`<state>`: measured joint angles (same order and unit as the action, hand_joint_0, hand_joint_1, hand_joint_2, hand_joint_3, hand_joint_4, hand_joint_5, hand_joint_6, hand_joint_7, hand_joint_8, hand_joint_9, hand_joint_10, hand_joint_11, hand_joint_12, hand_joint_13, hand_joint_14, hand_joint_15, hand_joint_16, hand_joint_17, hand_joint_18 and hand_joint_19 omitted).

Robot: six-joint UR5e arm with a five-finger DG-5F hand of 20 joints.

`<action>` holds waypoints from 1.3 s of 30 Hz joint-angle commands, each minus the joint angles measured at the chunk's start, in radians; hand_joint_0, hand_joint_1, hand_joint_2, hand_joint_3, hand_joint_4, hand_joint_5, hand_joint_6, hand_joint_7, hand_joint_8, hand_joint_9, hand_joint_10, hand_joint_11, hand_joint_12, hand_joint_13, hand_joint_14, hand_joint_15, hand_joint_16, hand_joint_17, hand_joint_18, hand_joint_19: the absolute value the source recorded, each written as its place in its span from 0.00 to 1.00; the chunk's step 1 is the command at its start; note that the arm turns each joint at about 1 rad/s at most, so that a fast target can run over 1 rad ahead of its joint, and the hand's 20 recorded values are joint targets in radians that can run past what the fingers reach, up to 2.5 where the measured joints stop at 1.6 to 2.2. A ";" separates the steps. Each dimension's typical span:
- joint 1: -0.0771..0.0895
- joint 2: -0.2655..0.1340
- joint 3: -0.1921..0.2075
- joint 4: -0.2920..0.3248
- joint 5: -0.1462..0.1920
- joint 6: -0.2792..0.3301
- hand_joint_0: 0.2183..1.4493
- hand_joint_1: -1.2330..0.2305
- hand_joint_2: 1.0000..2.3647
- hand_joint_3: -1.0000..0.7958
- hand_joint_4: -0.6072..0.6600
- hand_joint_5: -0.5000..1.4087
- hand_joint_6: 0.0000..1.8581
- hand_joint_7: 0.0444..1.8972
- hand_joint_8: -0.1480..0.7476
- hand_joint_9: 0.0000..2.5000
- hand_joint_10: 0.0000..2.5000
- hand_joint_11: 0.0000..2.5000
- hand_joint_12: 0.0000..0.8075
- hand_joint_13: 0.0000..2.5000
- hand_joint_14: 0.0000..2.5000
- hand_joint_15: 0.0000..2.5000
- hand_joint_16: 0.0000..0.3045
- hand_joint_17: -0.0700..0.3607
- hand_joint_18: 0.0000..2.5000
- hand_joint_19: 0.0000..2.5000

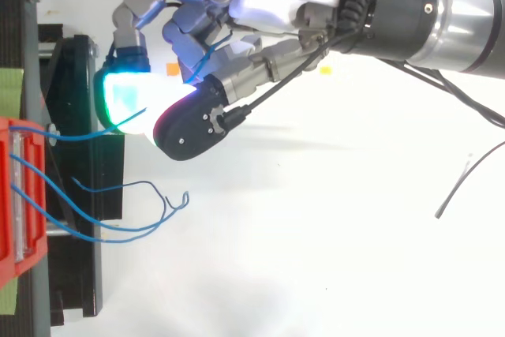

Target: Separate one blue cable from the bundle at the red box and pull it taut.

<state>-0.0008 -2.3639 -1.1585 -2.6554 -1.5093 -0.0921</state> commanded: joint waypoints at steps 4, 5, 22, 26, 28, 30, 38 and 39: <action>-0.001 0.000 0.002 0.000 -0.002 -0.001 0.35 0.30 0.00 0.33 0.53 0.17 0.50 0.48 0.44 0.33 0.69 0.56 0.39 0.43 0.69 0.61 0.08 0.29 0.34 0.44; -0.001 0.000 0.002 0.000 -0.002 -0.001 0.36 0.29 0.00 0.32 0.53 0.17 0.50 0.48 0.44 0.33 0.69 0.55 0.40 0.43 0.68 0.61 0.08 0.29 0.34 0.43; -0.002 0.000 0.017 -0.020 -0.012 -0.003 0.23 0.45 0.00 0.28 0.56 0.17 0.50 0.44 0.48 0.33 0.75 0.50 0.41 0.44 0.71 0.56 0.09 0.31 0.36 0.42; -0.002 0.000 0.017 -0.021 -0.011 -0.003 0.28 0.48 0.00 0.28 0.56 0.17 0.50 0.46 0.45 0.34 0.71 0.52 0.38 0.44 0.67 0.58 0.08 0.29 0.35 0.43; -0.002 -0.001 0.017 -0.021 -0.011 -0.003 0.31 0.46 0.00 0.28 0.55 0.17 0.50 0.46 0.45 0.34 0.70 0.54 0.38 0.45 0.66 0.59 0.08 0.28 0.35 0.43; -0.002 0.000 0.017 -0.021 -0.011 -0.003 0.33 0.42 0.00 0.28 0.54 0.17 0.50 0.47 0.44 0.34 0.69 0.55 0.38 0.45 0.65 0.60 0.08 0.28 0.35 0.43; -0.002 0.000 0.017 -0.021 -0.011 -0.003 0.35 0.32 0.00 0.33 0.51 0.17 0.50 0.48 0.45 0.35 0.69 0.55 0.38 0.45 0.64 0.61 0.08 0.28 0.35 0.43; -0.002 0.000 0.017 -0.023 -0.011 -0.003 0.35 0.32 0.01 0.33 0.51 0.17 0.50 0.48 0.44 0.35 0.68 0.56 0.38 0.45 0.64 0.61 0.08 0.28 0.35 0.43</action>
<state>-0.0031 -2.3639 -1.1413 -2.6771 -1.5202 -0.0951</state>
